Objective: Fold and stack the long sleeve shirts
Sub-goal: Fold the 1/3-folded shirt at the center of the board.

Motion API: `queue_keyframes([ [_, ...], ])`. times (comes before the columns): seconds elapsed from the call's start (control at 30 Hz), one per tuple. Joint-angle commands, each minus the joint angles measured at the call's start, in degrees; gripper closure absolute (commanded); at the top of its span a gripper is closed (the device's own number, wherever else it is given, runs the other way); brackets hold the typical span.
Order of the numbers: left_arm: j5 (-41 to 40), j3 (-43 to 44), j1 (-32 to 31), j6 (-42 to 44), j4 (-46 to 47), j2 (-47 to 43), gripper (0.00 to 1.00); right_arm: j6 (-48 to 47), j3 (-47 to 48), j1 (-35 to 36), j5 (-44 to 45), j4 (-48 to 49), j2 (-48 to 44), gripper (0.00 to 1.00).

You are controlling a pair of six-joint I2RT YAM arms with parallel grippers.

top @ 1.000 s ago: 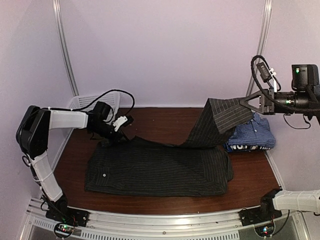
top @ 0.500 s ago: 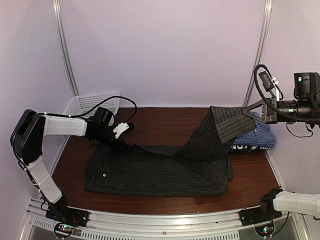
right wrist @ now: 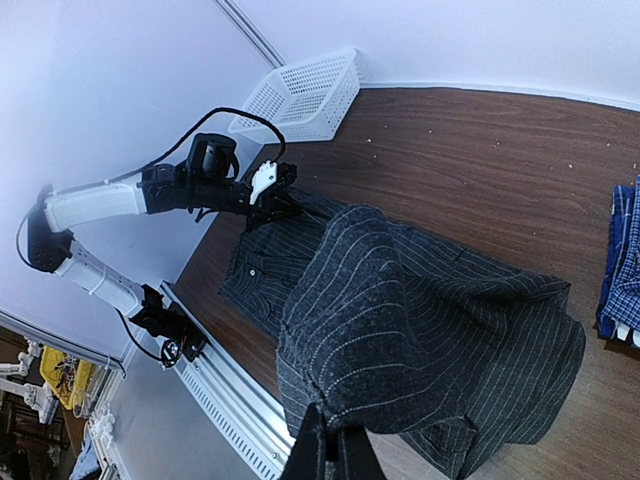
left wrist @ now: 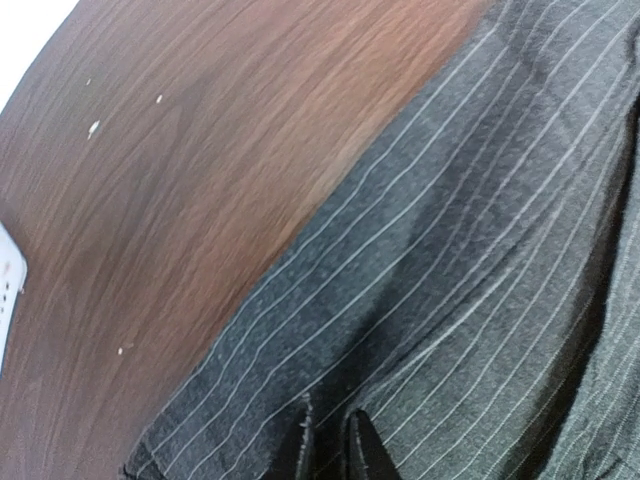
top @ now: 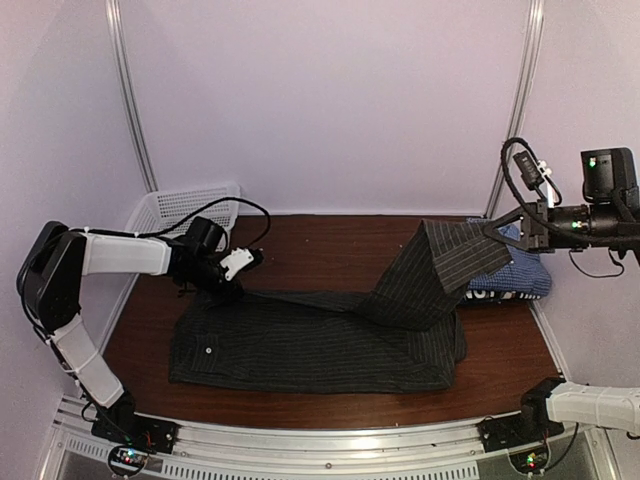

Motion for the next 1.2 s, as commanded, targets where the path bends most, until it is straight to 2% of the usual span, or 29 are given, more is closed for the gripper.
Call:
queue_keyframes([
  [0.0, -6.3, -0.5, -0.7, 0.3, 0.4, 0.3, 0.82, 0.4, 1.0, -0.3, 1.9, -0.6, 0.5, 1.0],
  [0.17, -4.9, -1.1, -1.2, 0.9, 0.0, -0.7, 0.72, -0.6, 1.5, -0.3, 3.3, -1.3, 1.1, 1.0],
  [0.67, 6.9, -1.9, -3.2, 4.4, -1.4, -6.3, 0.68, -1.3, 3.7, -0.3, 5.1, -4.0, 2.7, 1.0],
  [0.83, 3.4, -3.2, -3.1, 2.9, 2.1, -5.5, 0.64, -2.0, 3.2, -0.3, 5.8, -3.6, 3.8, 1.0],
  [1.03, -4.4, -1.4, -3.0, 0.3, 1.9, 1.5, 0.63, -2.6, 0.8, -0.3, 6.2, -1.3, 5.1, 1.0],
  [1.17, -4.2, -0.7, -2.5, 0.1, 0.9, 3.7, 0.64, -2.9, 0.2, -0.3, 5.7, -0.3, 6.0, 1.0],
])
